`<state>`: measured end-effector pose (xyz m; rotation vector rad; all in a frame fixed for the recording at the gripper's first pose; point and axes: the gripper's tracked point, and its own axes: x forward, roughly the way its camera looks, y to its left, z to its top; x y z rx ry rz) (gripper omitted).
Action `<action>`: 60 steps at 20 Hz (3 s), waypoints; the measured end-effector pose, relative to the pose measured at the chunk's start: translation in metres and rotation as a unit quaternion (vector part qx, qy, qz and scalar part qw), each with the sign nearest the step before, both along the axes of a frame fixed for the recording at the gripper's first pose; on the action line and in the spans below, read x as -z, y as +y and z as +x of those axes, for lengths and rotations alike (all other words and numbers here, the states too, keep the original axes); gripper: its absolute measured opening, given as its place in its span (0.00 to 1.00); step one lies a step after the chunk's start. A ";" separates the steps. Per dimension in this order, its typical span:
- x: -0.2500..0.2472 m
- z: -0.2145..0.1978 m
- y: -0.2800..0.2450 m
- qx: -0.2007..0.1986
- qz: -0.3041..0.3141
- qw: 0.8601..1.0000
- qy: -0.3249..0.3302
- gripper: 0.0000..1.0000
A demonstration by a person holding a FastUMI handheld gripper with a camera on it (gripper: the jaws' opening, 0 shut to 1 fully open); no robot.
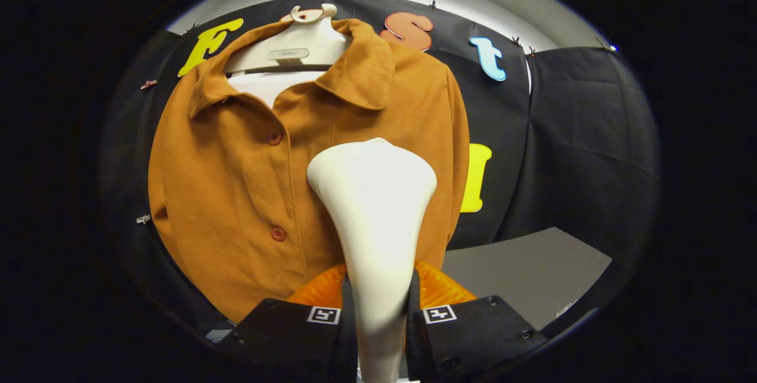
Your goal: Iron the clothes twice with a garment steamer, once on the left side and once on the right side.
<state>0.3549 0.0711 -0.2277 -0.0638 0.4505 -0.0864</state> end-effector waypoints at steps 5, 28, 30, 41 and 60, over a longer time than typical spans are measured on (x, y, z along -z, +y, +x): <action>0.032 -0.019 -0.002 0.003 0.001 1.000 0.026 0.36; 0.135 -0.123 -0.014 0.013 0.049 0.987 0.152 0.36; 0.111 -0.124 -0.008 0.013 0.062 0.989 0.135 0.36; -0.007 -0.069 0.104 -0.059 0.072 0.996 0.015 0.36; -0.010 0.003 0.154 -0.012 0.004 1.000 -0.027 0.36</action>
